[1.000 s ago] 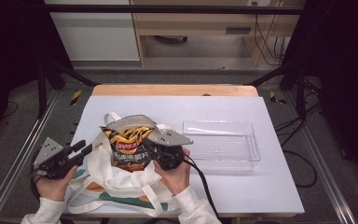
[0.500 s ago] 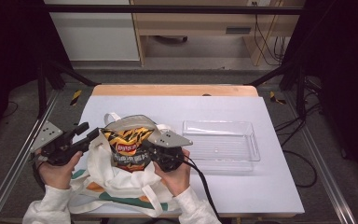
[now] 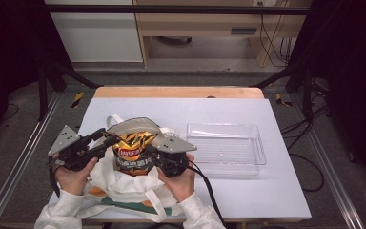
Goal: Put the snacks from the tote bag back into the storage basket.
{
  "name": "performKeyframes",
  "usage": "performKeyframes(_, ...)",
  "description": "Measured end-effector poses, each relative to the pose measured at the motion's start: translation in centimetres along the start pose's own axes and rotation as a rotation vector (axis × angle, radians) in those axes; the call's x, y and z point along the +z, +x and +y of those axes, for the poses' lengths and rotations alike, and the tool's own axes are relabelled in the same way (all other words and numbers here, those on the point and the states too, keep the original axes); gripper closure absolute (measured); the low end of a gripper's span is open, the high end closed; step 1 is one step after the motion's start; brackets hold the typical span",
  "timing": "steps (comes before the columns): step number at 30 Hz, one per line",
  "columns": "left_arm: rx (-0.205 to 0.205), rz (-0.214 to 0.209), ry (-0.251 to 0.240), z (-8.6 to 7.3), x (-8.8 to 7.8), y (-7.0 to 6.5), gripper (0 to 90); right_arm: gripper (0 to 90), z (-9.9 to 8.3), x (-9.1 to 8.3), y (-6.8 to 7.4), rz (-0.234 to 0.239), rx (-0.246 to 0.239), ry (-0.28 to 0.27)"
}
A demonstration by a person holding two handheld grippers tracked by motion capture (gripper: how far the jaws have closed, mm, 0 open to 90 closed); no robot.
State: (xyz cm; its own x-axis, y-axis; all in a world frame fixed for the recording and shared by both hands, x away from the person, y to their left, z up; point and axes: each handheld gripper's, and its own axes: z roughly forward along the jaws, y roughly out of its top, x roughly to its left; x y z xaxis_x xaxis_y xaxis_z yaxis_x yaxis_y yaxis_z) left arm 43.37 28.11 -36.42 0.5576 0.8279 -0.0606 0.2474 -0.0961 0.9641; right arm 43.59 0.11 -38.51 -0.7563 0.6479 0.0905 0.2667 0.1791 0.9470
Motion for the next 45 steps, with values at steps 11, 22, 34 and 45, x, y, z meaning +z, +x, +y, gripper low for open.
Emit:
performKeyframes(11,-0.026,0.027,0.018,-0.2,-0.1,0.2,67.0,70.0,0.2,-0.8,-0.1,-0.015,0.009,-0.045)
performKeyframes(22,-0.005,0.031,0.038,-0.4,-0.2,-0.1,84.3,42.5,1.3,0.1,-0.6,-0.104,0.049,-0.076)
performKeyframes(34,0.01,0.042,0.029,-0.4,-0.3,-0.4,89.2,84.7,1.5,0.6,-0.8,-0.047,0.1,-0.003)
performKeyframes(45,-0.002,0.012,-0.021,-0.3,-0.6,-0.1,69.2,90.0,1.6,0.4,-0.5,-0.075,0.075,0.018)
